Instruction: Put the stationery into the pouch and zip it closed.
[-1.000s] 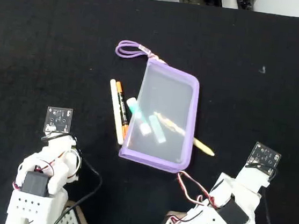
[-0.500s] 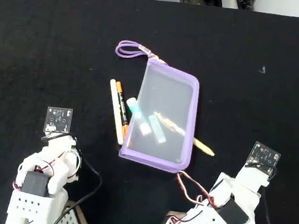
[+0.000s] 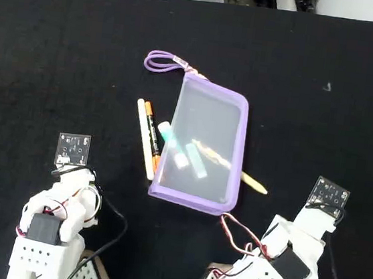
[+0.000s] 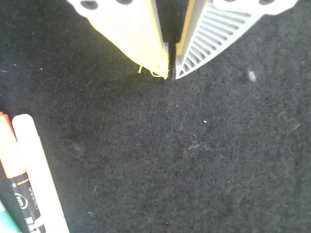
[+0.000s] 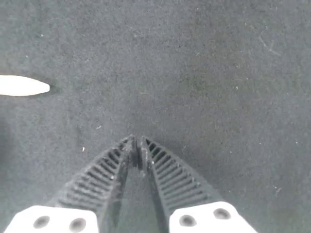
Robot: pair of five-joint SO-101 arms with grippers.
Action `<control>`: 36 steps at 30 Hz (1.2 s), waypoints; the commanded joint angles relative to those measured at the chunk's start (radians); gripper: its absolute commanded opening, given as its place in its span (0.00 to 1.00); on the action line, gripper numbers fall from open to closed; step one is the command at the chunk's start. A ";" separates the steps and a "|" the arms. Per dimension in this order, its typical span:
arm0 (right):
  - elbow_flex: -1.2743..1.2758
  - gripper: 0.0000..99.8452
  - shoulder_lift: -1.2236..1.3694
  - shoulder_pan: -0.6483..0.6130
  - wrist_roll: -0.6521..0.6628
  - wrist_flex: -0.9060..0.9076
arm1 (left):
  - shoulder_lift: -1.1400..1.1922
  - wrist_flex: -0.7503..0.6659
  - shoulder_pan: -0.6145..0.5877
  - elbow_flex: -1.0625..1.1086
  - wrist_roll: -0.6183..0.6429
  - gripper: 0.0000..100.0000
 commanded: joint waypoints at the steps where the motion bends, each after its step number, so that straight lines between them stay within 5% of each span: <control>1: 0.008 0.02 -0.104 -0.009 -0.002 -0.009 | -0.006 0.003 -0.002 0.021 -0.009 0.03; 14: -0.211 0.02 -0.105 -0.011 0.152 -0.269 | -0.006 0.003 -0.001 0.021 -0.008 0.03; 21: -0.553 0.14 0.002 -0.141 0.178 -0.305 | -0.006 0.003 -0.004 0.021 -0.006 0.03; 27: -0.926 0.15 0.343 -0.192 0.086 -0.229 | -0.006 0.003 -0.008 0.021 -0.009 0.03; 36: -1.520 0.15 1.063 -0.609 0.091 0.008 | -0.006 0.003 -0.008 0.021 -0.009 0.03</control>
